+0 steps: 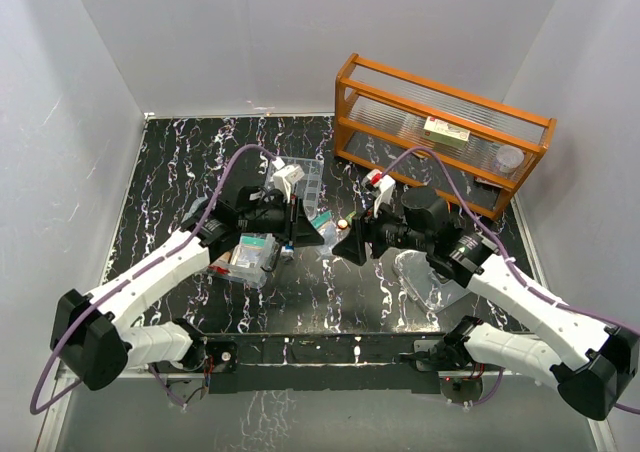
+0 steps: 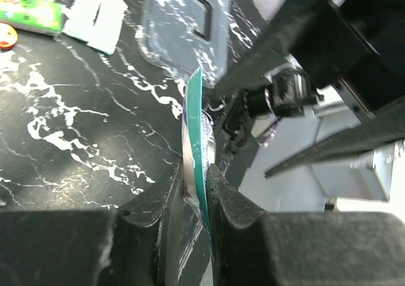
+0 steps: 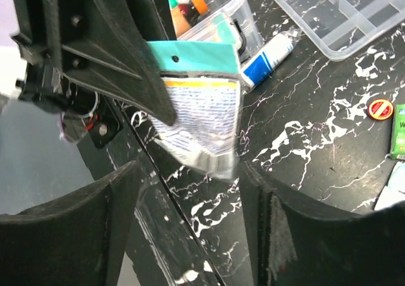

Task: Organize the medicine kit

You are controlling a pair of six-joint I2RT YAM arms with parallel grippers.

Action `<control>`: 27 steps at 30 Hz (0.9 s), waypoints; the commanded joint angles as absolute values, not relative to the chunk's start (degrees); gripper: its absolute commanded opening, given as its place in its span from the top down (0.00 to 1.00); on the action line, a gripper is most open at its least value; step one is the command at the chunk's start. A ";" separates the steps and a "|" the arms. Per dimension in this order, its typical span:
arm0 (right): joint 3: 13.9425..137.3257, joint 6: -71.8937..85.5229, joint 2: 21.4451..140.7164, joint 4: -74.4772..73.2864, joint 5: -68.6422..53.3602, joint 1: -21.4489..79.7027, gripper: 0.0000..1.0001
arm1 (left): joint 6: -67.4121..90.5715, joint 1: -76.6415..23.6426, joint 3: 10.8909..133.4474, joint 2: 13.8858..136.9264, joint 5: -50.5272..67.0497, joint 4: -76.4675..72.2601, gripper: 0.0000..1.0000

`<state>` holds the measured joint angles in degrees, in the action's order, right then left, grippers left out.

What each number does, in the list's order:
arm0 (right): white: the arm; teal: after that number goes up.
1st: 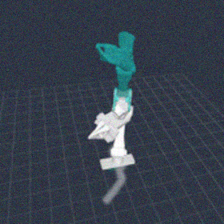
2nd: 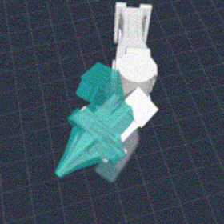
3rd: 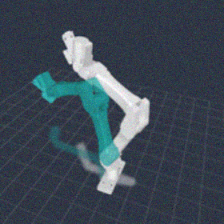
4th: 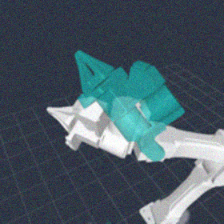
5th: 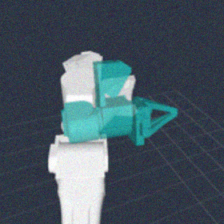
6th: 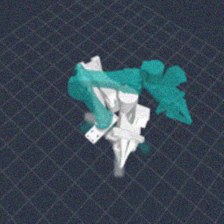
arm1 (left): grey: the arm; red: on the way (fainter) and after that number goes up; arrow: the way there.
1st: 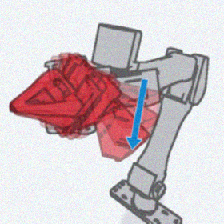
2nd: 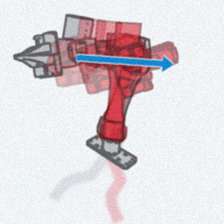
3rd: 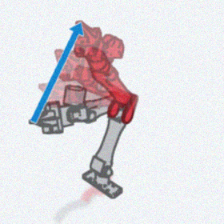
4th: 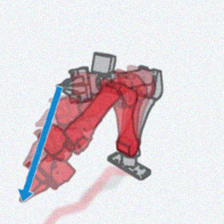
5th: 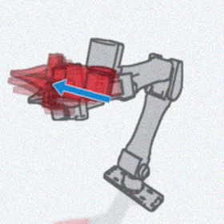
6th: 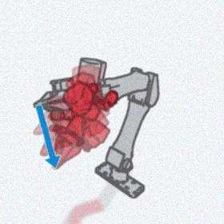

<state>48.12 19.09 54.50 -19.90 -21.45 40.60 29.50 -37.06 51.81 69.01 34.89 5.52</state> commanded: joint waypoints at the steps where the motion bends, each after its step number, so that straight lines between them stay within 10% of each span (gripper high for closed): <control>1: 52.76 7.41 54.60 -24.88 -29.42 40.49 0.37 | 20.26 -36.74 55.73 63.58 47.60 8.41 0.95; 8: 54.39 10.27 58.84 -21.09 -43.11 40.47 0.43 | 20.76 -36.74 54.84 62.24 54.03 4.81 0.96; 14: 52.17 17.24 59.20 -13.25 -50.56 40.47 0.78 | 23.93 -36.65 53.27 59.97 53.90 0.86 0.93; 21: 48.51 26.21 56.27 -3.43 -47.71 40.52 0.97 | 34.03 -36.65 47.85 56.42 48.79 -5.82 0.52; 27: 44.93 37.40 56.62 8.35 -45.81 40.51 0.97 | 44.46 -36.65 39.05 51.71 43.08 -19.10 0.53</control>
<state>46.63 28.53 57.17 -4.34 -46.74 40.49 36.91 -36.75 42.33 54.94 47.44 -8.88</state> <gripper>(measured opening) 0.144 0.498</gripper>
